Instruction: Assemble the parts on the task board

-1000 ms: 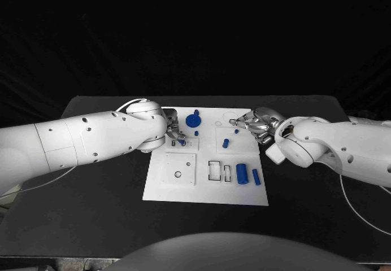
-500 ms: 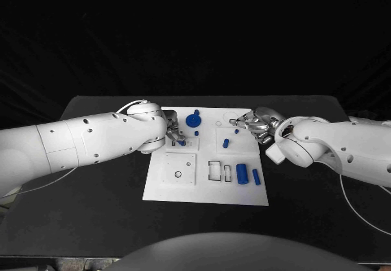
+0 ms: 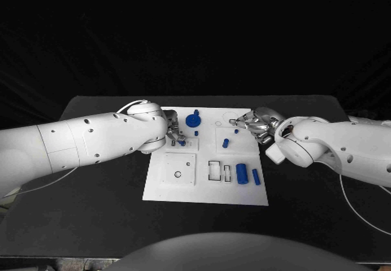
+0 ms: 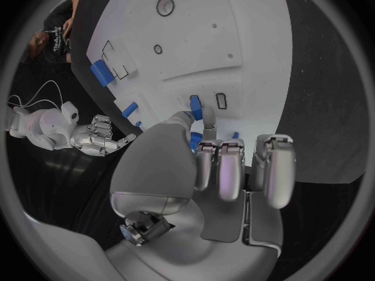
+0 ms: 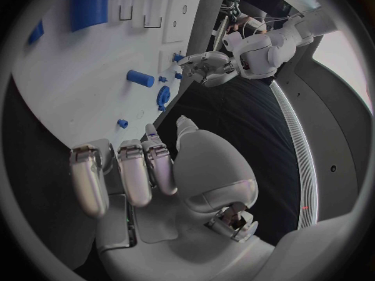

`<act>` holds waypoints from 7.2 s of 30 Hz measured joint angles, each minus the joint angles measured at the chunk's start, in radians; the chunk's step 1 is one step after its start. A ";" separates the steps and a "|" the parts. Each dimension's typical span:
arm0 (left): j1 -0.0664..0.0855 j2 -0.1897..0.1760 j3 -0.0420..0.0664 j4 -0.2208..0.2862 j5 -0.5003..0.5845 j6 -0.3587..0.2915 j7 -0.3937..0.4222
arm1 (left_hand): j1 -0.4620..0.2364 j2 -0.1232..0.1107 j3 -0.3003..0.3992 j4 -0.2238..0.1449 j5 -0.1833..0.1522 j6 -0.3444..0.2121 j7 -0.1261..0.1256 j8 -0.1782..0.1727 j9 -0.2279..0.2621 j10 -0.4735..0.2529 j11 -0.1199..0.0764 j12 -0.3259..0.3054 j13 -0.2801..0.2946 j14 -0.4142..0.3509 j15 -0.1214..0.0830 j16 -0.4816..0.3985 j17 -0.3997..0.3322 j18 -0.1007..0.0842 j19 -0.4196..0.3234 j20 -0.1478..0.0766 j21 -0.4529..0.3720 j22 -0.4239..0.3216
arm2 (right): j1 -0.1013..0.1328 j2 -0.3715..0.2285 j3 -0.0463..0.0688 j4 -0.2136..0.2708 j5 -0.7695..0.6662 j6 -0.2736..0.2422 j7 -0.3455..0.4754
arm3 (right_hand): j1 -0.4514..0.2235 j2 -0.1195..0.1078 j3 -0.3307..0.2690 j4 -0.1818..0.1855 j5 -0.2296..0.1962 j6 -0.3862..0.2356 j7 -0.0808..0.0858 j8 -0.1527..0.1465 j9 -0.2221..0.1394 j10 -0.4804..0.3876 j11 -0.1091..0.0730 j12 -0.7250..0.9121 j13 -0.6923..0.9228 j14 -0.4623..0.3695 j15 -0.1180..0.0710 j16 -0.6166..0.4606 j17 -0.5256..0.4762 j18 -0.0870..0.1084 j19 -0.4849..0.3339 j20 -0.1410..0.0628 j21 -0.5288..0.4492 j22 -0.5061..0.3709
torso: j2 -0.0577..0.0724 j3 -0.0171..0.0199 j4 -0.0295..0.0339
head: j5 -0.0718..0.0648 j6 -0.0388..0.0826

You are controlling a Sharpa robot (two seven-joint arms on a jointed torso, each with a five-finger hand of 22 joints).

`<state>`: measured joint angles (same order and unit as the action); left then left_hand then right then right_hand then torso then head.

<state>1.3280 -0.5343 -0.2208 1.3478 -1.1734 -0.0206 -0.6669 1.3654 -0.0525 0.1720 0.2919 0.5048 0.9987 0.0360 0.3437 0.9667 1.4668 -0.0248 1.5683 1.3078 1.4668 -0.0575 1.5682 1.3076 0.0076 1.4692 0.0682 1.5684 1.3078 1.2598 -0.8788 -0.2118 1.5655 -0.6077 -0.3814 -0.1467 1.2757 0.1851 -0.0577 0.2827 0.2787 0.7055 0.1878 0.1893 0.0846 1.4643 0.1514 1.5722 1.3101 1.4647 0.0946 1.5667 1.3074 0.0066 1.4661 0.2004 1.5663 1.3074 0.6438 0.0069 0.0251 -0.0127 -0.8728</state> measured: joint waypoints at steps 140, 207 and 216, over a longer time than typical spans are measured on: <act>-0.001 -0.003 0.000 0.005 0.029 -0.012 0.037 | -0.301 0.001 -0.057 0.002 0.022 0.007 0.017 -0.055 -0.093 0.000 0.021 0.000 0.000 0.001 0.013 0.000 0.000 0.000 -0.004 0.011 0.000 0.000 | -0.001 0.001 0.000 -0.008 0.000 0.001 -0.001 | 0.015 0.006 0.000 0.000 0.014 0.000 0.000 0.004 0.001 0.003 0.004 0.002 0.000 0.000 0.000 0.000 0.000 0.000 0.000 0.000 0.000 0.000 | 0.000 -0.0004 0.0005 | -0.004 0.000; 0.000 -0.036 0.004 0.018 0.041 -0.011 0.056 | -0.297 0.023 -0.077 0.002 0.000 0.029 0.003 -0.031 -0.071 0.000 0.021 0.000 0.000 0.001 0.013 0.000 0.000 0.000 -0.004 0.011 0.000 -0.001 | -0.003 0.006 0.000 -0.012 0.000 0.002 -0.001 | 0.014 0.006 0.000 0.000 0.018 0.000 0.000 0.004 0.000 0.003 0.004 0.002 0.000 0.000 0.000 0.000 0.000 0.000 -0.004 0.004 0.000 0.001 | -0.001 0.0002 0.0000 | -0.004 0.000; 0.066 -0.071 0.032 -0.002 0.039 -0.006 0.099 | -0.301 -0.005 -0.127 -0.001 -0.114 0.003 0.018 -0.041 -0.074 0.000 0.021 0.000 0.000 0.001 0.013 0.000 0.000 0.000 -0.004 0.011 0.000 -0.001 | -0.005 0.008 0.000 -0.016 0.000 0.002 0.000 | 0.014 0.006 0.000 0.000 0.018 0.000 0.000 0.004 0.000 0.003 0.004 0.002 0.000 0.000 0.000 0.000 0.000 0.000 -0.004 0.004 0.000 0.001 | -0.004 0.0015 0.0019 | -0.004 0.000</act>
<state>1.3939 -0.6056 -0.1884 1.3462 -1.1340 -0.0265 -0.5683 1.0649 -0.0577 0.0450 0.2910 0.3903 1.0015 0.0536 0.3027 0.8922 1.4668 -0.0036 1.5683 1.3081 1.4681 -0.0444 1.5682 1.3073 0.0075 1.4656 0.0790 1.5684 1.3073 1.2547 -0.8710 -0.2119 1.5499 -0.6076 -0.3791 -0.1472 1.2901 0.1914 -0.0577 0.2827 0.2964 0.7055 0.1878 0.1930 0.0848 1.4678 0.1550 1.5744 1.3099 1.4647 0.0946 1.5667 1.3074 0.0066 1.4624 0.2041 1.5663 1.3079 0.6401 0.0084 0.0270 -0.0166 -0.8726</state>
